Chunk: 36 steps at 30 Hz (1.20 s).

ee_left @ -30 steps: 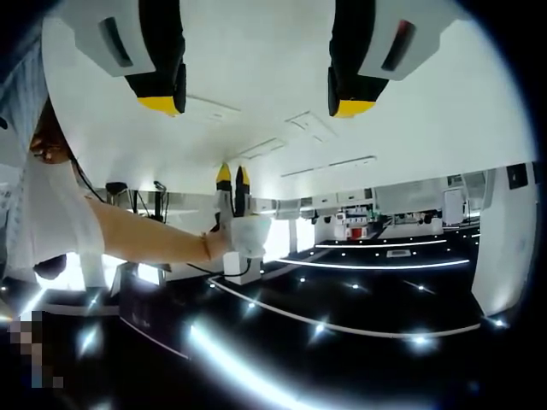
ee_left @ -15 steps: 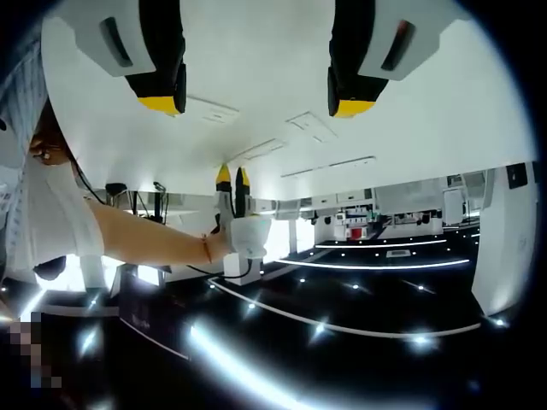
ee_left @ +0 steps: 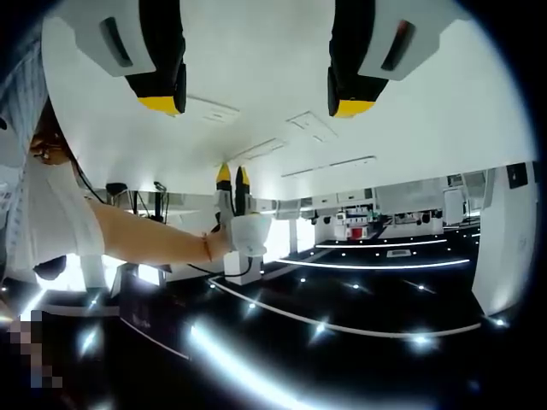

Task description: Locate the socket holder cover, grip the socket holder cover, clip it into the socket holder slot.

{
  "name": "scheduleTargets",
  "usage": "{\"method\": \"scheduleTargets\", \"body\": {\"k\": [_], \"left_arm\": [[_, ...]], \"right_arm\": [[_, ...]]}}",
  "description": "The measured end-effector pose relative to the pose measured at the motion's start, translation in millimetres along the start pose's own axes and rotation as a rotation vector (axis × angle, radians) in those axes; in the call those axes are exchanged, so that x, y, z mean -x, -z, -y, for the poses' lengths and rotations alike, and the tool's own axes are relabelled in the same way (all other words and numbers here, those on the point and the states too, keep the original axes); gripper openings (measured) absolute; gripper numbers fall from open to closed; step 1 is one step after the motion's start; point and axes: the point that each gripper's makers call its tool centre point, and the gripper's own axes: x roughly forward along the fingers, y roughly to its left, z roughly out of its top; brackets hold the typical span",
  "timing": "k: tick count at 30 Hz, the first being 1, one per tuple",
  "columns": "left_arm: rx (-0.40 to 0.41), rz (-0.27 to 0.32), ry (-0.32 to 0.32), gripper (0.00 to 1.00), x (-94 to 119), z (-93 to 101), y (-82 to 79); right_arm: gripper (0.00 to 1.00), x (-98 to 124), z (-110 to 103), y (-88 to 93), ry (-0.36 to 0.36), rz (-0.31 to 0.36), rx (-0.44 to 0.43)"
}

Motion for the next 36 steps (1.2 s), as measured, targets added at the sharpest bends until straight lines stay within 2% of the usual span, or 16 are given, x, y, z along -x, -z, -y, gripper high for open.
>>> {"method": "scheduleTargets", "body": {"k": [14, 19, 30, 36], "left_arm": [[0.0, 0.001, 0.0, 0.67, -1.2, 1.0, 0.7], [0.0, 0.001, 0.0, 0.67, -1.7, 1.1, 0.7], [0.001, -0.001, 0.002, 0.67, -2.5, 1.4, 1.4], [0.001, 0.0, 0.001, 0.67, -2.0, 1.2, 1.2]], "right_arm": [[0.25, -1.6, 1.2, 1.0, -0.002, -0.009, -0.016], [0.25, -1.8, 2.5, 1.3, 0.009, -0.026, 0.032], [0.25, -2.7, 0.9, 1.3, 0.001, -0.036, 0.006], [0.25, -2.6, 7.1, 2.3, 0.007, -0.035, -0.001]]}}
